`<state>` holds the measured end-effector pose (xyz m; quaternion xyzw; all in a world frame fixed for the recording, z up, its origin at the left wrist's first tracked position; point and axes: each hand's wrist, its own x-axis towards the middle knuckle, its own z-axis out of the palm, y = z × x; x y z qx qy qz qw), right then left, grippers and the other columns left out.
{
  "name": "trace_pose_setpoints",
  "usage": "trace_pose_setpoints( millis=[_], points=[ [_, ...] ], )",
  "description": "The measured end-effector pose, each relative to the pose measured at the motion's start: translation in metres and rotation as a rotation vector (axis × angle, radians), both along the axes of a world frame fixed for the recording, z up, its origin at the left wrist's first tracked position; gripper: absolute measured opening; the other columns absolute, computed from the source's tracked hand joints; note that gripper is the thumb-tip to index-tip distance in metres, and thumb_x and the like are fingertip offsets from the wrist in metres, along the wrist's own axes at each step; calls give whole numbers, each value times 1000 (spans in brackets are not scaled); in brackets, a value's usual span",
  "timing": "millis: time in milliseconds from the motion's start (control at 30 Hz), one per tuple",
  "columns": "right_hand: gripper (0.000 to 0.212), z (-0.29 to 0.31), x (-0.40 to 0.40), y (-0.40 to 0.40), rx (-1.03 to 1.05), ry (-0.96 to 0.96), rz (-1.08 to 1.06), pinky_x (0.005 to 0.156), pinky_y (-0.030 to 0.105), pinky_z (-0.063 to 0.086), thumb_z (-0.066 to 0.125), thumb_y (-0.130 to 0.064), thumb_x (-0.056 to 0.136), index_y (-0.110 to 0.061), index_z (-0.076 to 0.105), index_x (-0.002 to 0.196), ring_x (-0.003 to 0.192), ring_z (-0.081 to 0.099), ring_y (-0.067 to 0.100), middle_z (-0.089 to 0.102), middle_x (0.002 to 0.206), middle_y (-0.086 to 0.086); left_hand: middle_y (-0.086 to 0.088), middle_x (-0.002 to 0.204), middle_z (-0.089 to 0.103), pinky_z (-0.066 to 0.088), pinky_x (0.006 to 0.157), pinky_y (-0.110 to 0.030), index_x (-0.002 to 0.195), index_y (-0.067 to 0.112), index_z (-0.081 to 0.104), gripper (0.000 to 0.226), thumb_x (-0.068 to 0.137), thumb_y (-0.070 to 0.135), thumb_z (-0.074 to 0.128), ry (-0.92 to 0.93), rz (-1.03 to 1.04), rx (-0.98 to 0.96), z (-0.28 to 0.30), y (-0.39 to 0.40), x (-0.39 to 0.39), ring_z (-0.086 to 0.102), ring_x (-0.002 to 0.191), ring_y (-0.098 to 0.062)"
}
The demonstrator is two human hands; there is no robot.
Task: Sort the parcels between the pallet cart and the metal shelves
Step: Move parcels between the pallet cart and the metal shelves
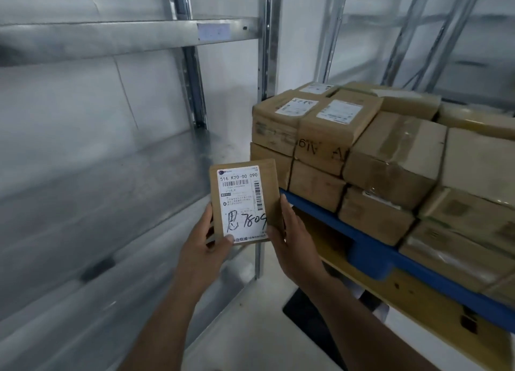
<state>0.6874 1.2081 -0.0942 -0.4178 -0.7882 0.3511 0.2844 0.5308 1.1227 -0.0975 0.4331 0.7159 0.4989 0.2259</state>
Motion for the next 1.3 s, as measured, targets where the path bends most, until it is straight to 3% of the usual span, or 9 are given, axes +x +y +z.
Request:
trace_pose_setpoints(
  millis=[233,333,500,667,800,933,1067,1200,1300],
  points=[
    [69,-5,62,-45,5,65,-13,83,18,44,44,-28,100,-34,-2,151,111,46,4,36,147,0,25,125,52,35,69,7,145,41,24,75,87,13,60,-5,-8,26,-1,-40,59,43,94,32],
    [70,-4,83,-56,-6,90,-37,88,22,47,46,-29,99,-35,-2,150,118,48,8,35,148,1,31,123,51,39,70,3,140,52,24,74,87,16,60,23,-39,41,4,-49,78,44,96,30],
    [72,-1,122,-70,-30,137,-165,100,38,48,49,-31,97,-39,1,150,126,47,11,38,148,-3,54,95,49,37,64,6,114,74,24,79,87,10,62,-2,-180,64,10,-48,110,45,94,31],
    [59,5,162,-92,11,173,-325,93,35,52,56,-31,93,-32,28,144,114,53,8,52,132,-4,35,108,52,41,61,2,129,63,27,69,88,20,61,-30,-335,72,11,-44,139,50,96,23],
    [60,8,192,-117,23,165,-432,89,37,54,58,-35,90,-32,31,144,115,54,10,52,129,-5,12,131,51,55,80,-20,140,46,26,65,88,26,60,6,-449,90,10,-48,164,55,114,-7],
    [63,7,223,-144,72,175,-557,91,39,53,59,-35,89,-31,31,145,115,54,12,51,129,-4,15,123,56,51,73,-10,136,39,32,60,86,29,63,47,-542,149,9,-54,194,54,101,10],
    [60,12,259,-163,112,223,-674,93,38,52,60,-35,89,-35,34,143,112,54,7,52,126,-7,14,122,55,52,73,-12,133,41,32,57,85,33,62,57,-667,165,17,-53,231,53,100,11],
    [58,27,306,-166,173,267,-781,91,38,53,59,-39,88,-37,38,142,109,55,7,53,122,-8,30,110,49,44,62,-1,122,61,22,54,87,41,57,124,-790,199,39,-40,280,49,93,23],
    [56,41,344,-161,205,278,-838,87,38,55,54,-42,88,-35,38,141,111,56,12,54,126,-7,41,103,37,36,62,6,130,52,17,58,89,38,57,179,-837,266,59,-28,321,38,91,36]
  ],
)
